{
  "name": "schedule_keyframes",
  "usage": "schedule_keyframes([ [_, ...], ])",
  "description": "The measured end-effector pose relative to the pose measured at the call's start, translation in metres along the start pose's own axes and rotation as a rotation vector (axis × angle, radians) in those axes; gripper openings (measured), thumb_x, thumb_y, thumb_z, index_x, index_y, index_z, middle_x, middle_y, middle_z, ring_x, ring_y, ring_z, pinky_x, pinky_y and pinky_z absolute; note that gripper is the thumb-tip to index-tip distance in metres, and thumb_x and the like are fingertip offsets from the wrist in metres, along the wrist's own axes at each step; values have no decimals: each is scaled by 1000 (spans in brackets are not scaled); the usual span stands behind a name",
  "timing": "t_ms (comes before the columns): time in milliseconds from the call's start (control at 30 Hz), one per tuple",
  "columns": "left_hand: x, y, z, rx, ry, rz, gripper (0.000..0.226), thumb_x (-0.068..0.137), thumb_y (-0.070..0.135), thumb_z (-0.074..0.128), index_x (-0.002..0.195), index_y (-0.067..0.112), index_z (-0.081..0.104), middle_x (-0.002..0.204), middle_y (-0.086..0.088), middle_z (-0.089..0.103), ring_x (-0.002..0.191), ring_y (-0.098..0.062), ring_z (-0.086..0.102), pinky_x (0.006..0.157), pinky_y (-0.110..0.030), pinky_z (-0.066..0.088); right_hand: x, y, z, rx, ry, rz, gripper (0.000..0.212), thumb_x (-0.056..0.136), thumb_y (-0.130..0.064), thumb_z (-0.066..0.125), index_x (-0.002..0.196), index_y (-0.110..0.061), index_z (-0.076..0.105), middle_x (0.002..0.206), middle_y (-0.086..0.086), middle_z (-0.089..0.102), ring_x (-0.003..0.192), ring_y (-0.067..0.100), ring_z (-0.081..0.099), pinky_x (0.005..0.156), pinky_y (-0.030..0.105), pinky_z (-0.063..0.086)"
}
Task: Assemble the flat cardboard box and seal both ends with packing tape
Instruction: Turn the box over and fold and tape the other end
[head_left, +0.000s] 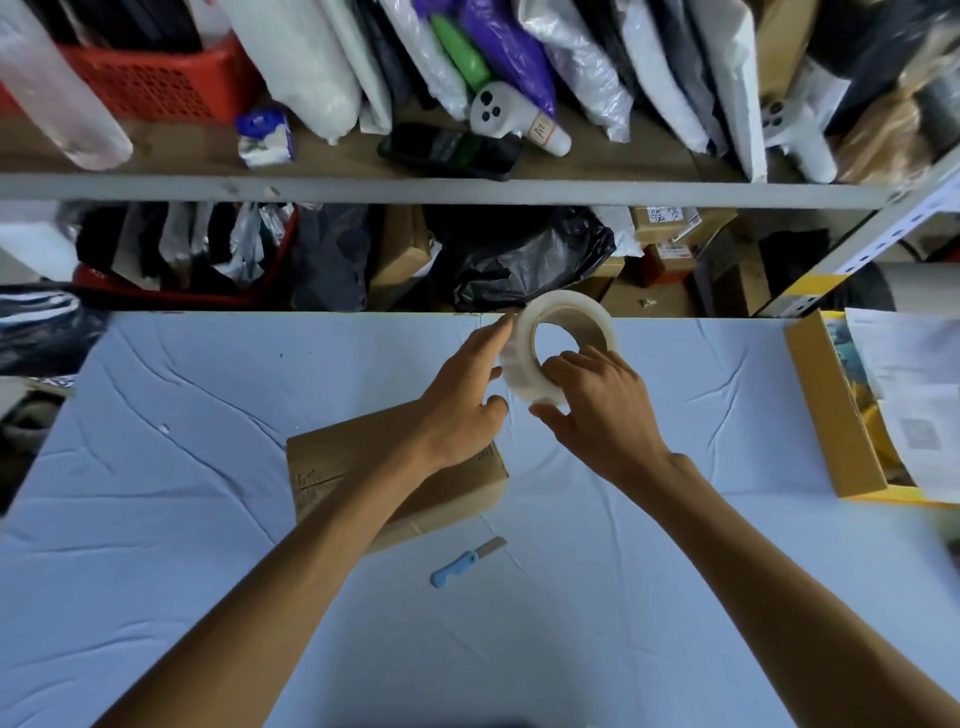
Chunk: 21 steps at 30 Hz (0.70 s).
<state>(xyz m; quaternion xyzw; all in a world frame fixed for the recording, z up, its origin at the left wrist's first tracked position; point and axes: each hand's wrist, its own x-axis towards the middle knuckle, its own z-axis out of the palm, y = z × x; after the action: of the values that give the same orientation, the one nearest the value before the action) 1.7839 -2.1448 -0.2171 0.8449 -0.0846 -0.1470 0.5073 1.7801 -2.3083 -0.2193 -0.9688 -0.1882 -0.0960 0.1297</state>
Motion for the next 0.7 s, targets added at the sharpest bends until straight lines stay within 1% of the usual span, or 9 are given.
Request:
schedule_keyframes([
  [67, -3, -1, 6, 8, 32, -6, 78, 90, -1, 54, 150, 28, 15, 156, 6, 22, 138, -17, 35, 95, -19, 33, 0, -3, 2, 1, -4, 8, 29, 65, -19, 86, 85, -9, 68, 73, 5, 69, 67, 25, 60, 65, 34, 51],
  [167, -7, -2, 13, 14, 70, 1, 78, 90, 0, 55, 150, 27, 13, 155, 5, 22, 138, -16, 35, 96, -17, 30, -2, -6, 3, -3, -9, 22, 29, 63, -18, 87, 82, -9, 67, 70, 4, 67, 65, 25, 59, 64, 33, 49],
  [233, -10, -3, 16, -28, 84, -5, 76, 91, 0, 54, 150, 26, 14, 155, 3, 23, 137, -18, 37, 96, -15, 32, -3, -7, 4, 1, -16, 32, 28, 63, -18, 86, 81, -9, 66, 69, 4, 67, 65, 25, 59, 64, 33, 49],
  [333, -13, -5, 19, 7, 172, 21, 72, 89, 3, 58, 148, 21, 21, 151, 0, 31, 133, -14, 38, 90, -1, 30, -3, -8, 5, 8, -24, 39, 27, 64, -17, 85, 81, -9, 67, 70, 5, 67, 67, 25, 59, 65, 33, 48],
  [400, -14, -6, 22, -6, 242, 48, 70, 86, 3, 64, 145, 18, 29, 145, -3, 38, 124, -9, 42, 82, 6, 34, -1, -8, 6, 11, -21, 49, 26, 65, -18, 85, 79, -9, 66, 69, 5, 66, 66, 25, 58, 63, 30, 43],
  [467, -13, -7, 25, -39, 330, 73, 67, 80, 3, 71, 139, 14, 39, 138, -8, 45, 117, -10, 47, 76, 4, 41, 0, -8, 6, 18, -10, 58, 25, 66, -18, 84, 78, -8, 64, 67, 5, 65, 64, 25, 56, 62, 28, 37],
  [533, -11, -9, 30, -60, 424, 64, 61, 75, 6, 76, 130, 10, 49, 130, -11, 52, 110, -13, 54, 73, 1, 45, 2, -9, 6, 28, -10, 61, 25, 67, -18, 84, 79, -8, 65, 69, 6, 67, 64, 25, 57, 62, 28, 38],
  [633, -11, -8, 33, -28, 535, 58, 46, 74, 10, 78, 114, 7, 57, 117, -10, 61, 89, -4, 57, 70, 3, 43, 4, -9, 3, 49, -19, 70, 23, 72, -20, 80, 83, -6, 65, 75, 8, 68, 69, 26, 59, 64, 28, 37],
  [700, -10, -8, 32, -23, 545, 78, 36, 75, 10, 77, 105, 7, 59, 109, -8, 64, 84, 2, 57, 71, 3, 42, 5, -9, 1, 61, -25, 78, 22, 76, -22, 76, 86, -6, 64, 79, 9, 68, 73, 26, 59, 64, 27, 36],
])
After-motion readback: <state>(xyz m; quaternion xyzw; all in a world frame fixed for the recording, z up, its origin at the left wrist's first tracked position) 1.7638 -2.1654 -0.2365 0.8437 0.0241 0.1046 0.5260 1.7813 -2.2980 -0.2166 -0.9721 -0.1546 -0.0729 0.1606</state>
